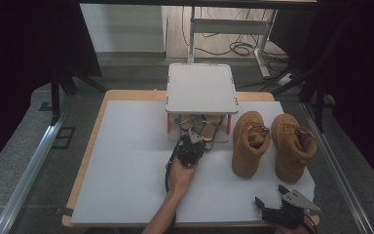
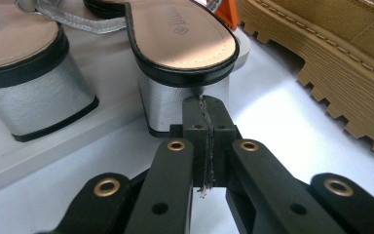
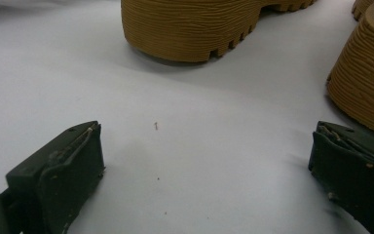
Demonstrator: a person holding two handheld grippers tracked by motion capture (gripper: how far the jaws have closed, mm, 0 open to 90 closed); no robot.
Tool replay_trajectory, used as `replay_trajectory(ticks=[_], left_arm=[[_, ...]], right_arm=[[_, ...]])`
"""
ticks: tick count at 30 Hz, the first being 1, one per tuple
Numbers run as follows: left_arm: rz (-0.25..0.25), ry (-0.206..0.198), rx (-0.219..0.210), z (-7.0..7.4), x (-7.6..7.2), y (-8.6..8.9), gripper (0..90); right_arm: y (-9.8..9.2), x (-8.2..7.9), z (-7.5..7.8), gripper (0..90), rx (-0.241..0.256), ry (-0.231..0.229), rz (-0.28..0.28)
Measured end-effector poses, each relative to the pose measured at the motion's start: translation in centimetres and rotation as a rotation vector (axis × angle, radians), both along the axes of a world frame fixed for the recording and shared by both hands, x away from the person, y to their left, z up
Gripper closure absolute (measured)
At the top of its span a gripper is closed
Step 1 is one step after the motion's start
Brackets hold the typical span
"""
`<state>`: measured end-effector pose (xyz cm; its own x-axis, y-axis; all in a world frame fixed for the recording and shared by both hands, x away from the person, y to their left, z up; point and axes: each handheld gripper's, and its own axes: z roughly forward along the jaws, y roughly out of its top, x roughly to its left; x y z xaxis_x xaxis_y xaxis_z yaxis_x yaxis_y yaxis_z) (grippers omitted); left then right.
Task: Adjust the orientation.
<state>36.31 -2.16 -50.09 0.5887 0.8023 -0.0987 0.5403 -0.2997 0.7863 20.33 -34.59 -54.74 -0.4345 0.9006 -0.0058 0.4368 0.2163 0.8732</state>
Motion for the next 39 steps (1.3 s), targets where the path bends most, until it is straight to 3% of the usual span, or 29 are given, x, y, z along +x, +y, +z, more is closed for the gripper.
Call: replay_trajectory(ticks=[17, 39], left_arm=[[0.000, -0.016, 0.019, 0.0, 1.4, -1.7, 89.5], [0.015, -0.014, 0.038, 0.0, 3.5, -1.8, 89.7]], right_arm=[[0.0, 0.0, 0.0, 0.0, 0.000, 0.000, 0.000], [0.0, 0.0, 0.0, 0.0, 0.000, 0.000, 0.001]])
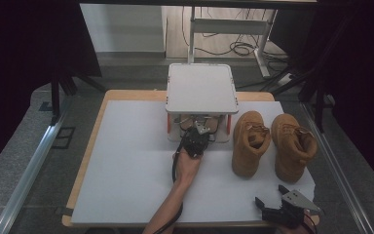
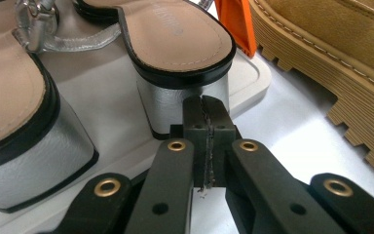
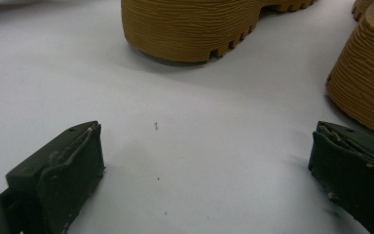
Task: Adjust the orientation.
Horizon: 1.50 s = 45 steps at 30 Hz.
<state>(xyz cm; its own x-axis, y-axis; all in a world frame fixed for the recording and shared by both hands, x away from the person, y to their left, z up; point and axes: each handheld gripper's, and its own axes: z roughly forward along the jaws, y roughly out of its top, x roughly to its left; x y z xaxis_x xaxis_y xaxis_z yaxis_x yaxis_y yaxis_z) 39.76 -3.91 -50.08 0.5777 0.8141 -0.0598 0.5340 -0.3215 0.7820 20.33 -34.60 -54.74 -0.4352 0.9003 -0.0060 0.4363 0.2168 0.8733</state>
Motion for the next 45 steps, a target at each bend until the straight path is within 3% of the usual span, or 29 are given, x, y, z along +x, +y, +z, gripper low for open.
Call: replay_trajectory(ticks=[28, 36, 45], left_arm=[[0.005, 0.013, -0.005, -0.1, 1.4, 0.1, 89.0], [0.011, 0.013, -0.014, 0.2, 0.8, 0.8, 81.3], [0.011, 0.003, -0.012, 0.5, -0.1, 1.7, 60.1]], right_arm=[[0.0, 0.0, 0.0, 0.0, 0.001, 0.000, 0.000], [0.0, 0.0, 0.0, 0.0, 0.002, -0.002, -0.001], [0.0, 0.0, 0.0, 0.0, 0.002, -0.002, -0.002]])
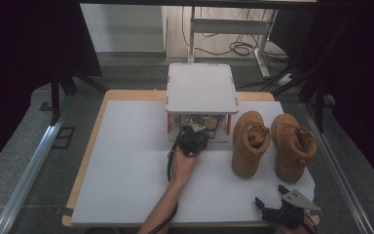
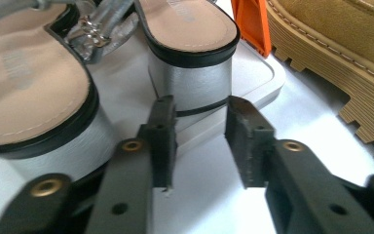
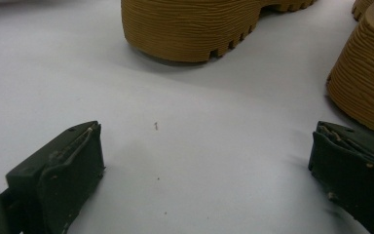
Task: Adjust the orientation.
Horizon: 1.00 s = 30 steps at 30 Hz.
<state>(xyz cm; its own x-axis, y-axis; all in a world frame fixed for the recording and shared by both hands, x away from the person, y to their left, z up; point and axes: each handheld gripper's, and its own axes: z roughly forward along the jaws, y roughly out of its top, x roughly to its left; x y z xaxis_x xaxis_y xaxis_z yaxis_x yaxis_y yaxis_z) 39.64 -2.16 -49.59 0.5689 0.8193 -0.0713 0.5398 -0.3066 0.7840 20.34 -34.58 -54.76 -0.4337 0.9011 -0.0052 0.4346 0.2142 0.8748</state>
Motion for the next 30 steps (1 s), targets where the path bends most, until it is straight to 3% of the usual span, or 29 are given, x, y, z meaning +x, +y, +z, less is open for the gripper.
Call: replay_trajectory(ticks=[2, 14, 17, 25, 30], left_arm=[[-0.004, 0.000, -0.001, 0.1, -0.2, 0.2, 52.6], [-0.066, 0.032, -0.003, 0.5, -1.5, 1.7, 36.3], [-0.078, 0.044, -0.009, 0.8, -1.9, 2.0, 28.1], [-0.099, 0.061, -0.021, 1.0, -3.5, 3.0, 20.6], [-0.112, 0.045, -0.007, 1.1, -4.5, 3.6, 16.5]], right_arm=[[0.0, 0.0, 0.0, 0.0, 0.000, 0.000, 0.000], [0.0, 0.0, 0.0, 0.0, -0.003, 0.003, 0.001], [0.0, 0.0, 0.0, 0.0, -0.003, 0.003, 0.001], [0.0, 0.0, 0.0, 0.0, -0.002, 0.003, 0.001], [0.0, 0.0, 0.0, 0.0, -0.002, 0.003, 0.001]])
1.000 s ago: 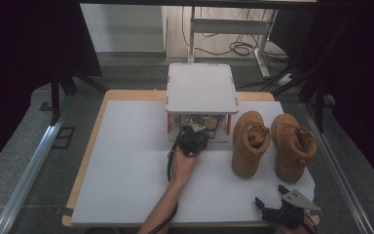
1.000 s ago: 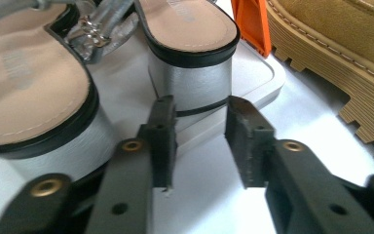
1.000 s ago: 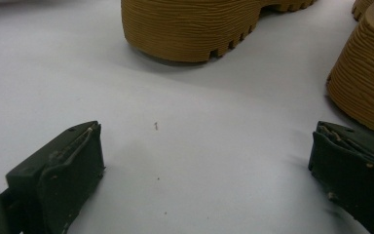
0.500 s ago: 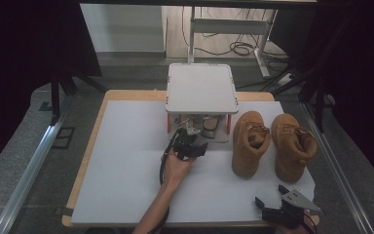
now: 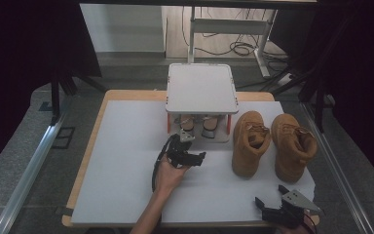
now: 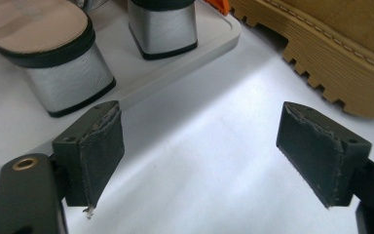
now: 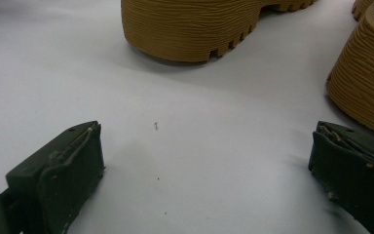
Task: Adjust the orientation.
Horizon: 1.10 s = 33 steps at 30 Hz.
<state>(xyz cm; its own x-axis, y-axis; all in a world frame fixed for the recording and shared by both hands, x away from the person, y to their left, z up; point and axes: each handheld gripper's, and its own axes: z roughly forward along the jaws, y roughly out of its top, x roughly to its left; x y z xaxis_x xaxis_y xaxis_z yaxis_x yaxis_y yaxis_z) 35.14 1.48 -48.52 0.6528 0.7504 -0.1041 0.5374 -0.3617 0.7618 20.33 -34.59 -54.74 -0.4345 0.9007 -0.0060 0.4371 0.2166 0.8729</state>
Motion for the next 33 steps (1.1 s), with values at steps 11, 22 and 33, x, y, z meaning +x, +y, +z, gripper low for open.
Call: replay_trajectory(ticks=[11, 22, 33], left_arm=[[0.013, -0.029, 0.024, 0.0, -2.3, 2.2, 13.4], [0.038, -0.028, 0.021, -0.5, -4.3, 4.2, 13.0], [0.053, -0.015, 0.029, -1.3, -6.0, 5.7, 12.7]], right_arm=[[0.0, 0.0, 0.0, 0.0, 0.000, 0.000, 0.000], [0.0, 0.1, 0.1, 0.0, -0.004, 0.006, 0.002], [0.0, 0.0, 0.1, 0.0, -0.002, 0.005, 0.000]])
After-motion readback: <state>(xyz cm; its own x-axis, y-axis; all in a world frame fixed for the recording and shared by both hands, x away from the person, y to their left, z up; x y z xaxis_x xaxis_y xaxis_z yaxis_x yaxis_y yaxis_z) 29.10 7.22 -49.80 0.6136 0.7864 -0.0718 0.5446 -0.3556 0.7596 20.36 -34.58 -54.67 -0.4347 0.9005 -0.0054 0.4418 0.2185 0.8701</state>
